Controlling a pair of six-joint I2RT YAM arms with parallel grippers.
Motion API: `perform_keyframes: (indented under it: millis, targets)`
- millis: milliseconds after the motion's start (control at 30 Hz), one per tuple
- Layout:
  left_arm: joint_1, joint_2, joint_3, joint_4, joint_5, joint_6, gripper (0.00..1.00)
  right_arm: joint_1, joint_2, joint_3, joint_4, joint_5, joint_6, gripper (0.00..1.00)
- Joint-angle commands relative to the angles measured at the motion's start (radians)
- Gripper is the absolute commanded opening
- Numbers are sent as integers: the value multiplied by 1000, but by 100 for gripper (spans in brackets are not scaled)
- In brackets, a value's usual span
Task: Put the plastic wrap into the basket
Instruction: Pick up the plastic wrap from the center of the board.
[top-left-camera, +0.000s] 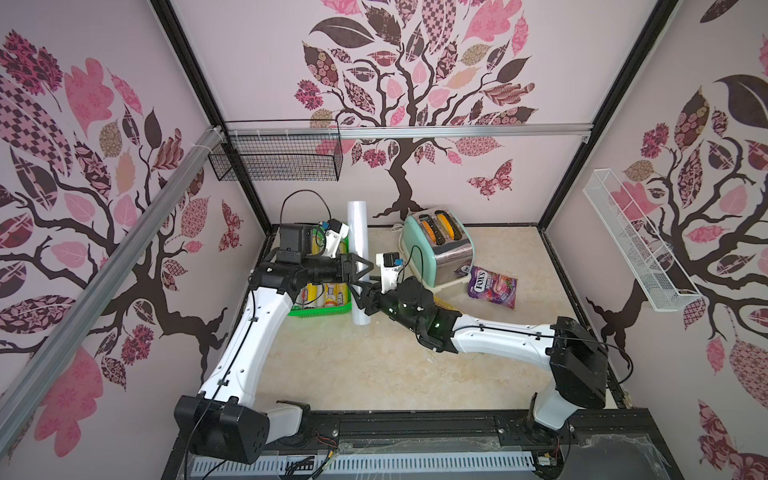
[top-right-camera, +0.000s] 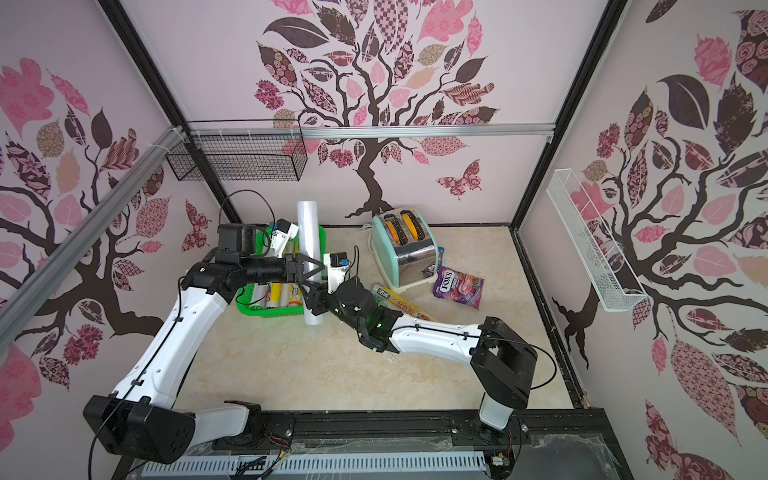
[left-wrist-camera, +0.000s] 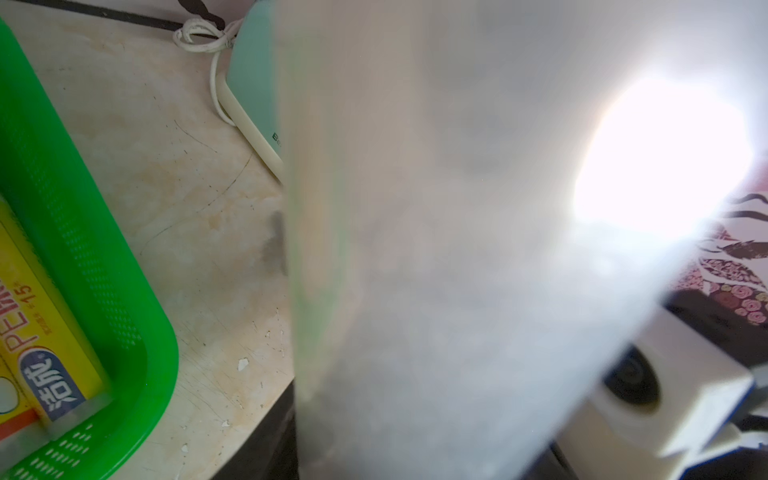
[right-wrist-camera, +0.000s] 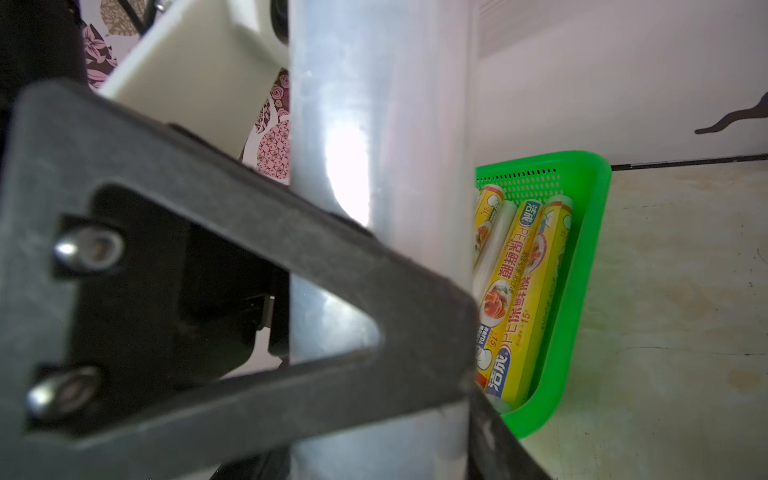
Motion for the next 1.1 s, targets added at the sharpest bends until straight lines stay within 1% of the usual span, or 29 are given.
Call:
perform_keyframes:
  millis: [0, 100, 200, 333, 400, 467, 567, 700, 800, 900, 1067]
  targets:
    - [-3, -1, 2, -17, 9, -9, 49, 6, -6, 74, 66, -21, -48, 39]
    - [-3, -3, 12, -36, 11, 4, 48, 7, -18, 89, 7, -32, -38, 49]
    - [-2, -9, 10, -39, 5, 9, 48, 6, -22, 78, 15, -45, -49, 60]
    - [12, -8, 18, -43, -18, 12, 47, 5, -47, 66, -33, -69, -49, 70]
    - [20, -6, 15, -42, -35, 18, 46, 5, -71, 36, -28, -91, -56, 79]
    - [20, -5, 10, -41, -48, 21, 46, 5, -97, 10, -37, -104, -73, 85]
    - [25, 6, 12, -50, -83, 35, 47, 5, -159, -23, -111, -102, -98, 94]
    - [28, 20, 25, -71, -170, 80, 47, 5, -253, -102, -167, -119, -195, 97]
    - [29, 44, 51, -92, -237, 109, 47, 5, -327, -121, -305, -132, -275, 99]
    - [30, 62, 65, -105, -326, 129, 47, 7, -400, -167, -382, -145, -337, 99]
    - [36, 106, 117, -149, -459, 170, 47, 7, -492, -205, -534, -133, -399, 99]
